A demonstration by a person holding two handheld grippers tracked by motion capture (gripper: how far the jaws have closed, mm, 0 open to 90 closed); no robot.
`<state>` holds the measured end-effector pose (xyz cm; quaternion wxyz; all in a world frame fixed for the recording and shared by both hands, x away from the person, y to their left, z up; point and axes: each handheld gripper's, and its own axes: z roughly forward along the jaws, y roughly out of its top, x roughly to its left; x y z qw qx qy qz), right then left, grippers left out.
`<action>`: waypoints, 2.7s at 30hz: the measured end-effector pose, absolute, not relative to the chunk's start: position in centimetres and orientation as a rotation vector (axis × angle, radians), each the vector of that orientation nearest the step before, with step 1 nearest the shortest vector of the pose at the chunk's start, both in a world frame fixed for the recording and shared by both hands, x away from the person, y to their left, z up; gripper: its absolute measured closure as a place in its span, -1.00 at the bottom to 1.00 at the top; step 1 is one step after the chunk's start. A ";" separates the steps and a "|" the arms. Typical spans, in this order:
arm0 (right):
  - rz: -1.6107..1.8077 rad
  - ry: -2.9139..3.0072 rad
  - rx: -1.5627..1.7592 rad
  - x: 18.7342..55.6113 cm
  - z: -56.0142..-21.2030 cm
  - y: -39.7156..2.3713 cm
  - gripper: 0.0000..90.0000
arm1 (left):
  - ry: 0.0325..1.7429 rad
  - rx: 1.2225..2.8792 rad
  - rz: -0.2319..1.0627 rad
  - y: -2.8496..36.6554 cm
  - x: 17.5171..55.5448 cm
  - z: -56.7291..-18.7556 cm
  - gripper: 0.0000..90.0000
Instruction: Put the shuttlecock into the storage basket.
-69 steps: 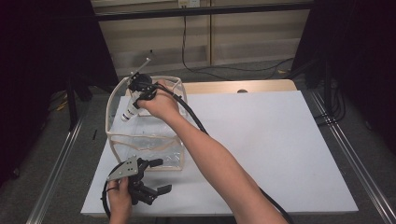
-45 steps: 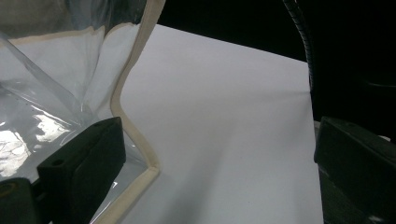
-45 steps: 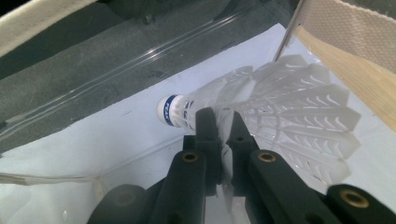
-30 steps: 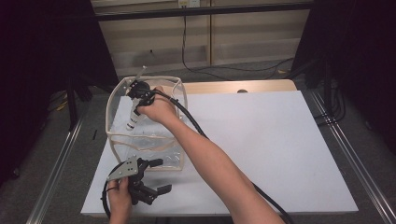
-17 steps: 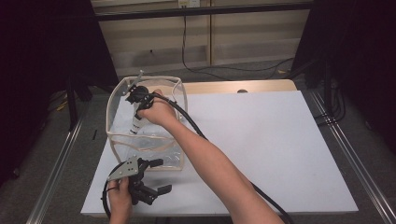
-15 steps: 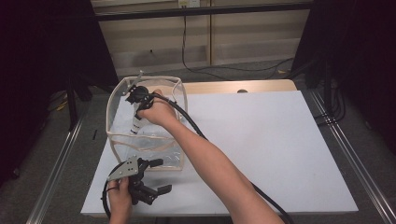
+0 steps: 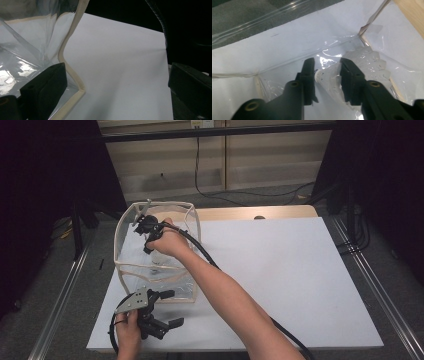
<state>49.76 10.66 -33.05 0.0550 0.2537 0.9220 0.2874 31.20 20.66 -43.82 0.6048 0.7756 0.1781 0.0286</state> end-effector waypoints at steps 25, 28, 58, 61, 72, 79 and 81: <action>0.903 2.719 0.812 50.1 -29.5 8.7 -0.47 | 0.404 1.790 0.060 20.5 31.2 -43.7 -0.95; 0.911 2.717 0.818 49.9 -28.8 8.1 -0.56 | 0.409 1.794 0.067 20.5 31.1 -43.7 -0.95; 1.076 2.694 0.800 46.6 -23.8 1.3 -0.88 | 0.396 1.801 0.068 20.4 31.0 -43.5 -0.95; 1.078 2.696 0.788 46.2 -23.7 0.6 -0.88 | 0.399 1.803 0.069 20.4 31.0 -43.5 -0.95; 1.111 2.692 0.786 45.2 -23.0 -1.3 -0.88 | 0.403 1.810 0.074 20.4 31.0 -43.5 -0.95; 1.125 2.701 0.774 44.7 -22.9 -2.0 -0.87 | 0.408 1.804 0.076 20.6 31.0 -43.5 -0.95; 1.126 2.697 0.773 44.5 -22.8 -2.4 -0.87 | 0.411 1.803 0.079 20.7 31.0 -43.5 -0.95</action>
